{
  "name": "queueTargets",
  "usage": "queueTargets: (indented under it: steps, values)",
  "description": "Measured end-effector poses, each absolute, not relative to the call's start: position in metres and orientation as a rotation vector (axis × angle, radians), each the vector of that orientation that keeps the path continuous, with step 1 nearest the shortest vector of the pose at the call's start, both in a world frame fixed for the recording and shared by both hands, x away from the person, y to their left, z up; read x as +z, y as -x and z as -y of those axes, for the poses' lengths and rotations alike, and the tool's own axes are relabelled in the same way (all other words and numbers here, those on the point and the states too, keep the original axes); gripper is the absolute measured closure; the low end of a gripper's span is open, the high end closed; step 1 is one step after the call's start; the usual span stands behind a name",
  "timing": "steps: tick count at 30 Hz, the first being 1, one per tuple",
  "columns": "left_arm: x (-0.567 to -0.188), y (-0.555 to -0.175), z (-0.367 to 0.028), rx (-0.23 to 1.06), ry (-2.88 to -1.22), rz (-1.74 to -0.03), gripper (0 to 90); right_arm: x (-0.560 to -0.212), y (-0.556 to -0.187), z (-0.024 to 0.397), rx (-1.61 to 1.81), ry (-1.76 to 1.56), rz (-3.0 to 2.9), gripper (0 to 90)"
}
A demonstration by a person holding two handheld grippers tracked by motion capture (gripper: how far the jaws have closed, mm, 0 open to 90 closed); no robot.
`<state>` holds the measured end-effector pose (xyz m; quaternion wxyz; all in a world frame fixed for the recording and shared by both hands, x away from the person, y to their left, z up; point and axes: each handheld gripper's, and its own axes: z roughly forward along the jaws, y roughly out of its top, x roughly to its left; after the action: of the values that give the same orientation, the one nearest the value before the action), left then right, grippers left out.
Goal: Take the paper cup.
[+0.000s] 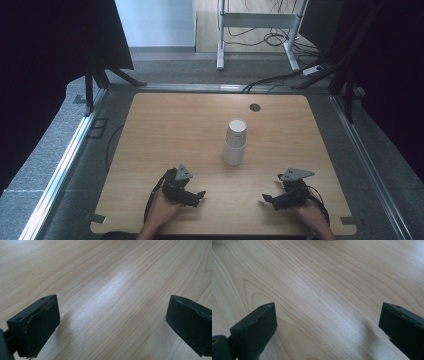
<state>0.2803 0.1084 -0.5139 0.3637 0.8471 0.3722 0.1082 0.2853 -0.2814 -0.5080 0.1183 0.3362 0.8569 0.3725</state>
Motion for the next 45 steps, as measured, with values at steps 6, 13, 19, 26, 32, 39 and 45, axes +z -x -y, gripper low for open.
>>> queueTargets:
  steps: [6, 13, 19, 26, 32, 39, 45]
  values:
    - [-0.513, -0.281, -0.109, 0.284, -2.162, -0.968, 0.0, -0.507, -0.285, 0.281, 1.099, -0.979, -2.498, 1.7]
    - [-0.513, -0.281, -0.107, 0.282, -2.148, -0.982, 0.0, -0.507, -0.285, 0.280, 1.094, -0.968, -2.498, 1.6]
    - [-0.513, -0.281, -0.106, 0.277, -2.140, -0.979, 0.0, -0.507, -0.285, 0.280, 1.094, -0.963, -2.506, 1.6]
    - [-0.513, -0.282, -0.106, 0.280, -2.140, -0.969, 0.0, -0.504, -0.285, 0.280, 1.101, -0.960, -2.509, 1.5]
    - [-0.510, -0.283, -0.108, 0.289, -2.156, -0.979, 0.0, -0.499, -0.286, 0.279, 1.119, -0.953, -2.508, 1.4]
    - [-0.505, -0.285, -0.108, 0.308, -2.168, -0.975, 0.0, -0.492, -0.288, 0.277, 1.135, -0.962, -2.498, 1.7]
    - [-0.499, -0.287, -0.105, 0.327, -2.181, -0.962, 0.0, -0.487, -0.290, 0.275, 1.130, -0.957, -2.510, 2.2]
